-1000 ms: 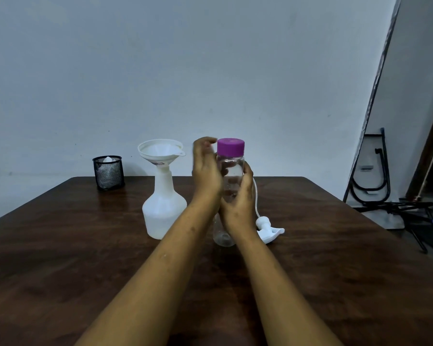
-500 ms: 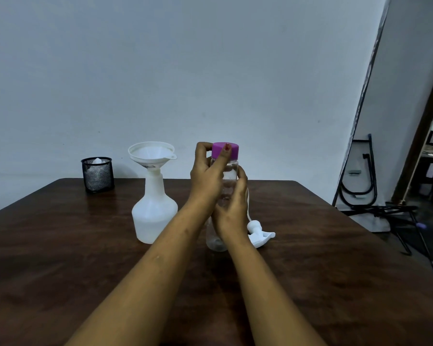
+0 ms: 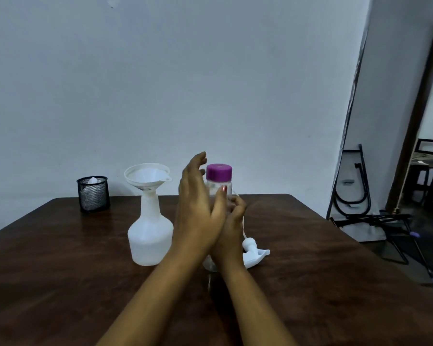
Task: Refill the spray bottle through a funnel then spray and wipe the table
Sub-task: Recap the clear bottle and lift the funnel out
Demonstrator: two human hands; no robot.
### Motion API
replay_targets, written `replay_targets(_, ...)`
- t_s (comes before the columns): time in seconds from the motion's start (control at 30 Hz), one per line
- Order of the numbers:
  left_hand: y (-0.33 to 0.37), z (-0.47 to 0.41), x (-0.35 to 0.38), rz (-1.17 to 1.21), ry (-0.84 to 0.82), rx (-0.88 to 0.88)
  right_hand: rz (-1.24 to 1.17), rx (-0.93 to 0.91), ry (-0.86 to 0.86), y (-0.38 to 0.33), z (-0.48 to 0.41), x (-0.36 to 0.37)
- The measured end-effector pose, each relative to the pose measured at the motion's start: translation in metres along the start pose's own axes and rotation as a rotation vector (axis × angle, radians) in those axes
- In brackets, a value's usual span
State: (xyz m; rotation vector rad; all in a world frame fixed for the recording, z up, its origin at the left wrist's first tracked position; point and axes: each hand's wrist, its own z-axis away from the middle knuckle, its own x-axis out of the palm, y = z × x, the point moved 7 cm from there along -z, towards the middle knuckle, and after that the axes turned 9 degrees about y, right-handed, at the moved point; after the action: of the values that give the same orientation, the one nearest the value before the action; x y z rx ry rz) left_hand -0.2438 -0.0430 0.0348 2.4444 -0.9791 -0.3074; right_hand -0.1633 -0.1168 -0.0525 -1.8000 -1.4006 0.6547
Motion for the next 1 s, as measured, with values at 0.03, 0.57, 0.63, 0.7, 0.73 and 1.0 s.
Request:
replay_targets(0.03,0.010,0.003,-0.013,0.011,0.036,0.073,-0.021,-0.013,0.009,-0.004,0.001,-0.001)
replay_targets(0.57,-0.134,0.015,-0.085,-0.267,-0.052,-0.610,0.115,-0.017,-0.159,-0.006,0.022,0.000)
replay_targets(0.63,-0.138,0.013,-0.079,-0.270,-0.087,-0.627,0.163,-0.009,-0.187,-0.004,0.020,0.001)
replay_targets(0.7,-0.145,0.009,-0.078,-0.298,-0.093,-0.633,0.191,0.028,-0.192,-0.002,0.012,0.000)
replay_targets(0.73,-0.147,0.007,-0.078,-0.308,-0.095,-0.629,0.185,0.053,-0.186,-0.002,0.008,0.000)
replay_targets(1.0,-0.160,-0.002,-0.072,-0.294,-0.142,-0.522,0.173,0.056,-0.125,-0.008,-0.047,0.022)
